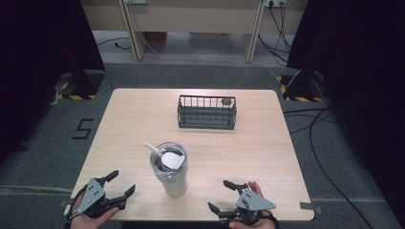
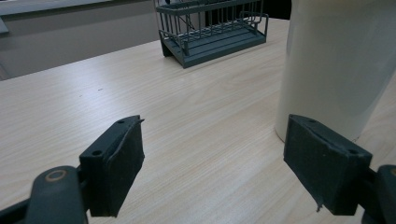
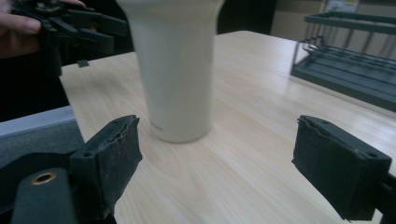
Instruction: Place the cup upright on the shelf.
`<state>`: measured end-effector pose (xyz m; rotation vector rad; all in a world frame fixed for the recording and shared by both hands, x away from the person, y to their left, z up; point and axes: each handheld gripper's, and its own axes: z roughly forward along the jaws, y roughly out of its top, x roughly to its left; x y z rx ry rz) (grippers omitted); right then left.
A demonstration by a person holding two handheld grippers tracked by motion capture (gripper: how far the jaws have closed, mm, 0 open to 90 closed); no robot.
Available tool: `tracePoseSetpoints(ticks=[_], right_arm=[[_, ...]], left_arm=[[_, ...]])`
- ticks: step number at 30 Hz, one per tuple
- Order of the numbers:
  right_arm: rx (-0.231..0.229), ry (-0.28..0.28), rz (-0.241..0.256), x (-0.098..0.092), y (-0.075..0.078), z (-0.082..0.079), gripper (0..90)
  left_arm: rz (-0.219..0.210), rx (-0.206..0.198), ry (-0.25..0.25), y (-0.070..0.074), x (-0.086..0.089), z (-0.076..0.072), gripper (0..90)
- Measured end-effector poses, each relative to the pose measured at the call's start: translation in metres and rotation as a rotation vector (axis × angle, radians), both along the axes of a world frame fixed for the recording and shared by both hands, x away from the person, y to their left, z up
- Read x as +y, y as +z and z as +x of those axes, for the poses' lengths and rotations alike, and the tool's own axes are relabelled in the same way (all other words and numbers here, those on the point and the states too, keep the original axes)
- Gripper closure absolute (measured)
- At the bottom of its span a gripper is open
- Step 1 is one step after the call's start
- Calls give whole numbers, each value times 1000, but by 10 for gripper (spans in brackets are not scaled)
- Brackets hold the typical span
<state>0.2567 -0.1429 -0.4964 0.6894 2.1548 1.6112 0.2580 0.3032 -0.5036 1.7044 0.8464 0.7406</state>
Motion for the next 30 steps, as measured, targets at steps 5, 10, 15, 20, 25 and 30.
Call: tracePoseSetpoints(ticks=[5, 10, 15, 20, 25, 30], right_arm=[[-3, 49, 3, 23, 3, 5, 152], [-9, 72, 3, 41, 6, 14, 152], [-12, 89, 17, 54, 8, 24, 152], [-12, 104, 19, 67, 9, 32, 152], [-13, 110, 16, 77, 8, 39, 151], [-8, 117, 19, 90, 8, 45, 150]], left_arm=[[1, -4, -11, 0, 0, -2, 196], [-6, -9, -14, 1, 1, -2, 196], [-1, -6, -17, 1, 1, -2, 196], [-1, -6, -18, 0, 1, -2, 196], [-2, -7, -21, 1, 0, -2, 196], [-2, -7, -24, 0, 0, -2, 196]])
